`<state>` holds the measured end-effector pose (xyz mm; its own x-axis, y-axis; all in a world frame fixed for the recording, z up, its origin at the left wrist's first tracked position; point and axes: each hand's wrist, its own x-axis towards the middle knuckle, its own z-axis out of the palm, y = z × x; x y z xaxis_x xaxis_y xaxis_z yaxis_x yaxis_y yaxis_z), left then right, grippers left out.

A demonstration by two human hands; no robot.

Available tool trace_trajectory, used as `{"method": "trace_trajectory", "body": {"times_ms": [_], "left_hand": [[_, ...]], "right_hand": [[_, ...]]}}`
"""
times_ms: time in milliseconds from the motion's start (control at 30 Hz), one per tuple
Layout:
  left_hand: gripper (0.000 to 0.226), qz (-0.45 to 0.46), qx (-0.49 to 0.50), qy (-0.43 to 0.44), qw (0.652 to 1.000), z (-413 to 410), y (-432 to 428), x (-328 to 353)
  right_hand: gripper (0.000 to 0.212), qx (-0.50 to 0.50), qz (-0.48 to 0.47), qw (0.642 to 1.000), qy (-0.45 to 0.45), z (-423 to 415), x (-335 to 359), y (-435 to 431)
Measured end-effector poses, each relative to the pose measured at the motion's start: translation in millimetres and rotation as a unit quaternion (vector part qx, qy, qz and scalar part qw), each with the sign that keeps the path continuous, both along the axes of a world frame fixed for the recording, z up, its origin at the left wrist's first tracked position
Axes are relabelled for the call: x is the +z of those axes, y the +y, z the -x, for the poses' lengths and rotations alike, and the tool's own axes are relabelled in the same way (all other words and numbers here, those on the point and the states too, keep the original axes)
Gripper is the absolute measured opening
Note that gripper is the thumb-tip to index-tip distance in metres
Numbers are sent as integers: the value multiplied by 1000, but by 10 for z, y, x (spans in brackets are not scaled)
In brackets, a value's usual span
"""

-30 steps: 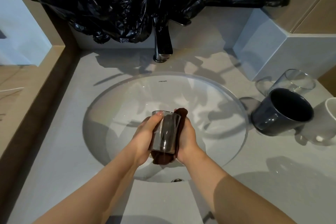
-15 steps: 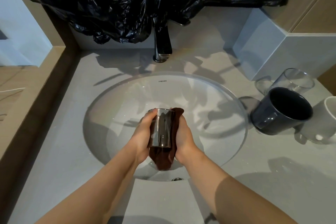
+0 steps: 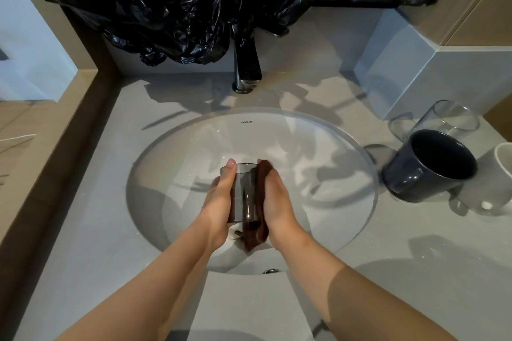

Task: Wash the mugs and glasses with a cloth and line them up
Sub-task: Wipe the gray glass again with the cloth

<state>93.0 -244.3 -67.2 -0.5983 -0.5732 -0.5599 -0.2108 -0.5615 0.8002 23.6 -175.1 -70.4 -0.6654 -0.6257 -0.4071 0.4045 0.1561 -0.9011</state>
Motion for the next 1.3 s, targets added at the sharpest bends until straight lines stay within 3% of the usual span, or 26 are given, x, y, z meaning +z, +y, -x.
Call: {"method": "trace_trajectory", "body": {"times_ms": [100,167,267,433,533,633,800,933,1033,1133,1200,1300], "left_hand": [[64,3,6,-25,1000,-22,-50,-16],[64,-9,-7,-12,1000,-20,-45,12],[72,-21,-31,12,999,1,2,54],[59,17,-4,-14,1000,3,-21,45],[59,21,25,-39,999,3,-40,21],[65,-21,15,-29,999,12,21,63],[63,-10,32,-11,999,-10,23,60],[52,27,60,-52,996,-14,10,42],[58,-10,27,-48,998,-40,71,71],[66,7,31,-36,999,-81,128,35],[59,32,70,-45,996,-109,116,41],[62,-10,77,-24,997,-116,71,56]], "right_hand": [[38,57,38,996,53,-116,-18,12],[29,18,35,997,69,-90,-5,24],[28,-61,-12,998,6,26,34,17],[25,8,40,999,-3,-53,4,-6],[22,-58,46,997,35,-13,-2,3],[32,-112,34,993,-8,59,24,28],[22,14,48,999,-8,-39,70,32],[17,-16,40,999,12,-22,36,36],[22,-54,-23,998,16,-19,17,1],[29,10,-31,999,41,-76,-18,13],[37,69,-21,995,67,-150,5,18],[33,21,-49,990,127,-170,-5,33]]}}
